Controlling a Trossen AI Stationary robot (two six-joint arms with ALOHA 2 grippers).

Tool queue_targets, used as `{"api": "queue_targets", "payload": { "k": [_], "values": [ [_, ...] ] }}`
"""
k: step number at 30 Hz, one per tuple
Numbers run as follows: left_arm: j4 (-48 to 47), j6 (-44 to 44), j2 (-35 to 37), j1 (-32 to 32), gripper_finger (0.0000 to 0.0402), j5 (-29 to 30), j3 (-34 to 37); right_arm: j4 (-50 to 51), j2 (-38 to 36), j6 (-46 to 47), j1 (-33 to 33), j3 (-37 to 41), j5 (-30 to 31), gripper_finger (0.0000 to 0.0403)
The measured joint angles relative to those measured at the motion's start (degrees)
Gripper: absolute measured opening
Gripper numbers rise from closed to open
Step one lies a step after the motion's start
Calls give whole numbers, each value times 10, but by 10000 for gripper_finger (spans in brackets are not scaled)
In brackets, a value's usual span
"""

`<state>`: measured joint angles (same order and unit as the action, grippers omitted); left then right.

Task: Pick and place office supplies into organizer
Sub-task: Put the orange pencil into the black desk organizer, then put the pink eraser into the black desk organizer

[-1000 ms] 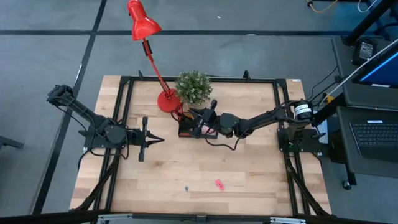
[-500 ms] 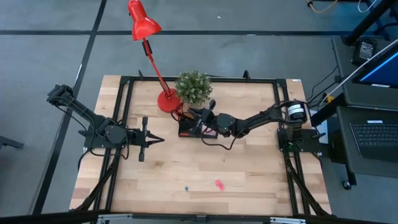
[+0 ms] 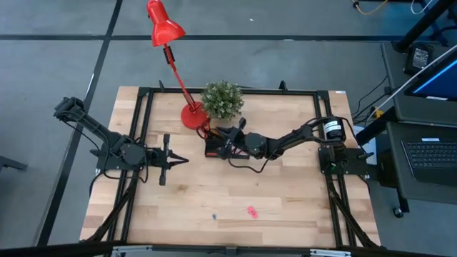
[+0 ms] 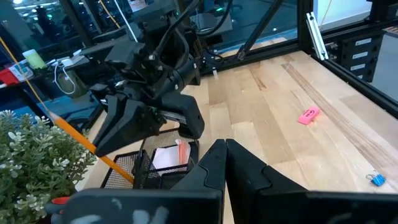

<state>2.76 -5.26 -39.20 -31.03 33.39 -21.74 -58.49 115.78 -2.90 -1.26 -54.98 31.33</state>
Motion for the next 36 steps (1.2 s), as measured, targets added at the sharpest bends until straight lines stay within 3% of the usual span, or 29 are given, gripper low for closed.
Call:
{"api": "queue_targets", "payload": {
  "k": [22,36],
  "values": [
    [0,0,0,0,3,0,0,22,2,11,-2,0,-4,41],
    [0,2,0,0,2,0,0,40,-29,-29,-17,-15,-5,164]
  ]
}}
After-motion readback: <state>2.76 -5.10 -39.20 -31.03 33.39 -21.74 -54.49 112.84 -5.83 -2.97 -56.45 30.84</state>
